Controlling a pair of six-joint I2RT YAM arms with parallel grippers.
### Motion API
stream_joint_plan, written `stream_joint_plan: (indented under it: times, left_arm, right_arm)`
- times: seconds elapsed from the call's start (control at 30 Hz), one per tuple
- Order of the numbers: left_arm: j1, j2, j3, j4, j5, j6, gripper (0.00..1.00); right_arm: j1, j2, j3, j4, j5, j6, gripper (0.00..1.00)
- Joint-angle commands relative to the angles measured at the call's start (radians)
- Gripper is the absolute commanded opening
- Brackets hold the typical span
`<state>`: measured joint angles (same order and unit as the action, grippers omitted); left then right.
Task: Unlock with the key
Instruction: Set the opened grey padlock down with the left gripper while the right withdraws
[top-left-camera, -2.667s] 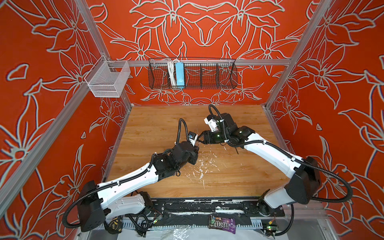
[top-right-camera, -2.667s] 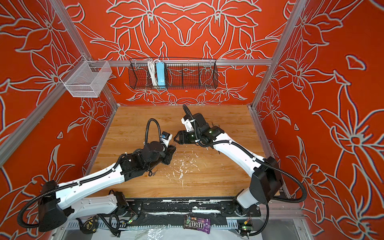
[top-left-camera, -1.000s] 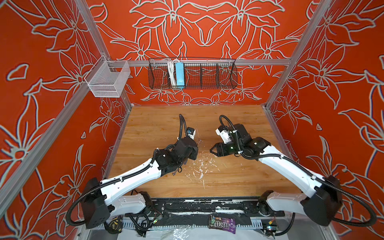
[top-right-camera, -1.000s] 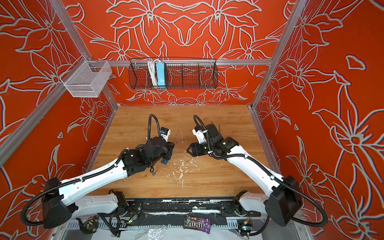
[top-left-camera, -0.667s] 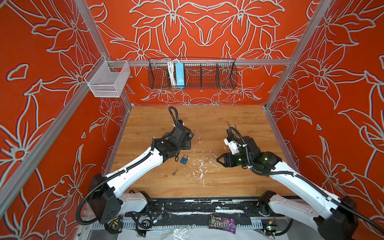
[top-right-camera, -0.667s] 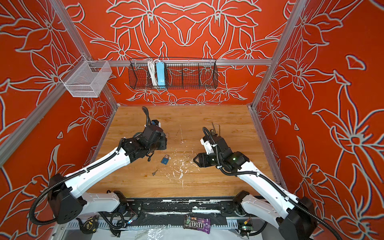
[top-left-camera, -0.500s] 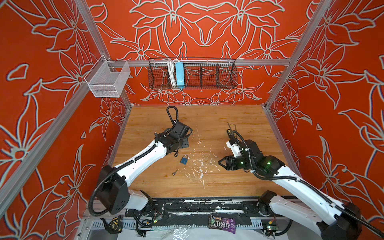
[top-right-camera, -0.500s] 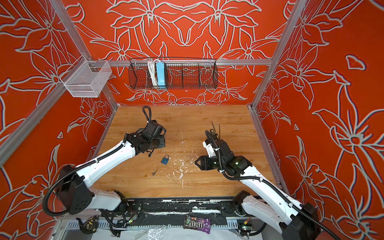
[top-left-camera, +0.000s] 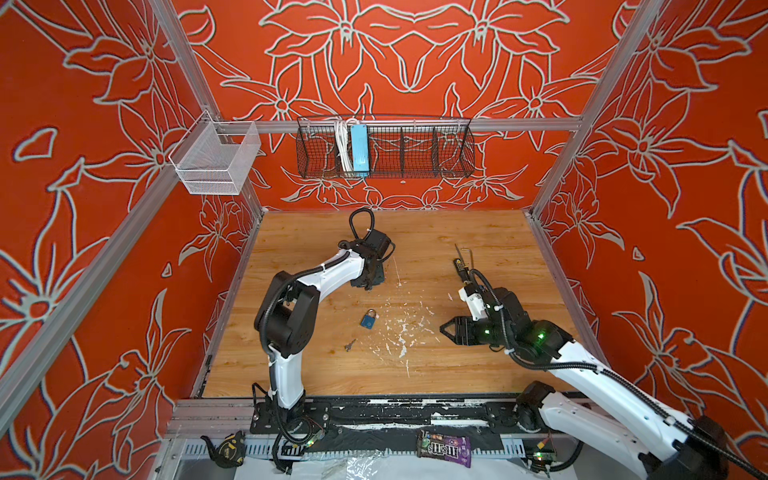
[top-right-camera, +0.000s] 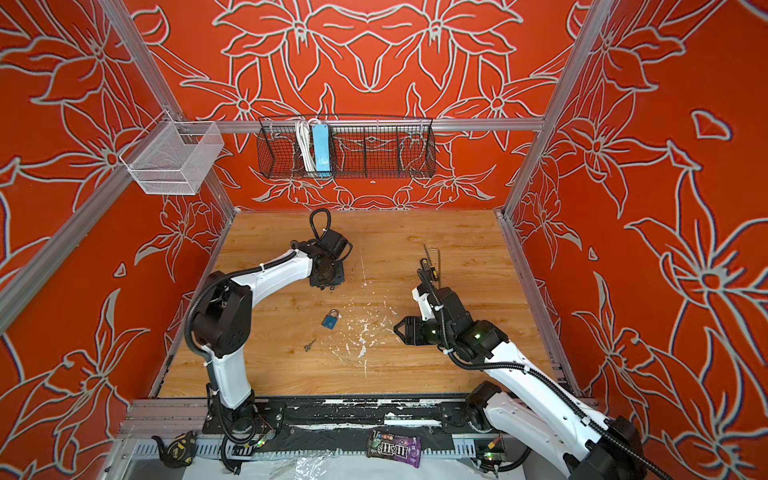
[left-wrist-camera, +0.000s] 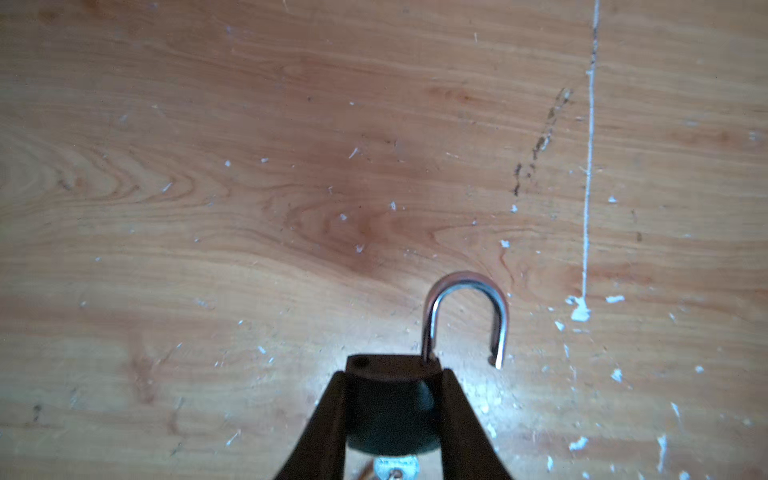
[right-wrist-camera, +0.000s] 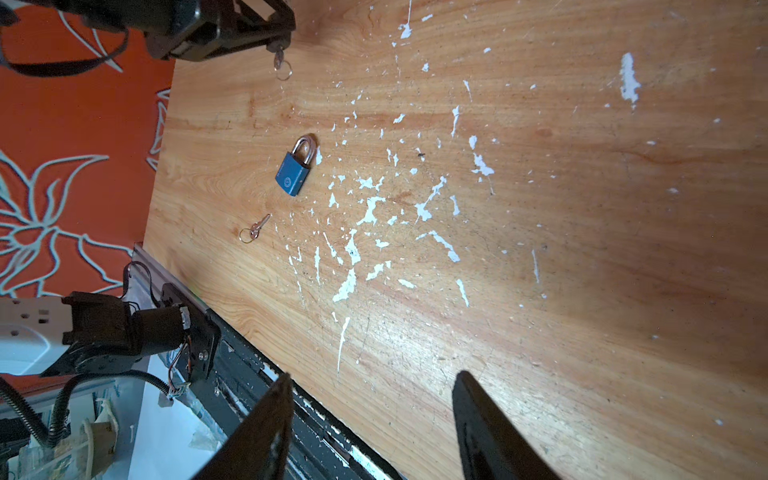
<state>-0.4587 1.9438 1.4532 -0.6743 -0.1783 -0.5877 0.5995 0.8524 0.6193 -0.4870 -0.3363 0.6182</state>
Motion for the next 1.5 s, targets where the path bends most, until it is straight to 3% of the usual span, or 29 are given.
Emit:
stream_joint_plan:
  times: [0.0,0.57,0.87,1.27,1.47]
  left_arm:
    - [0.018,0.054,0.057,-0.043,0.006,0.013,0.00]
    - [0.029,0.160,0.083,-0.049,0.034,-0.029,0.01]
    - [0.029,0.140,0.059,-0.030,0.046,-0.049,0.35]
    - [0.029,0.024,0.000,-0.007,0.059,-0.067,0.59]
    - [0.029,-0.140,-0.114,0.062,0.088,-0.096,0.75]
  right_arm:
    - [-0.004,-0.018,-0.017,0.036,0.021,0.032,0.62]
    - [-0.004,0.120,0.094,0.078,-0.010,-0.005,0.62]
    - [-0.004,0.136,0.094,0.098,0.004,-0.017,0.62]
    - [-0.002,0.195,0.145,0.082,-0.019,-0.043,0.62]
    - [0.011,0.223,0.162,0.078,-0.023,-0.036,0.62]
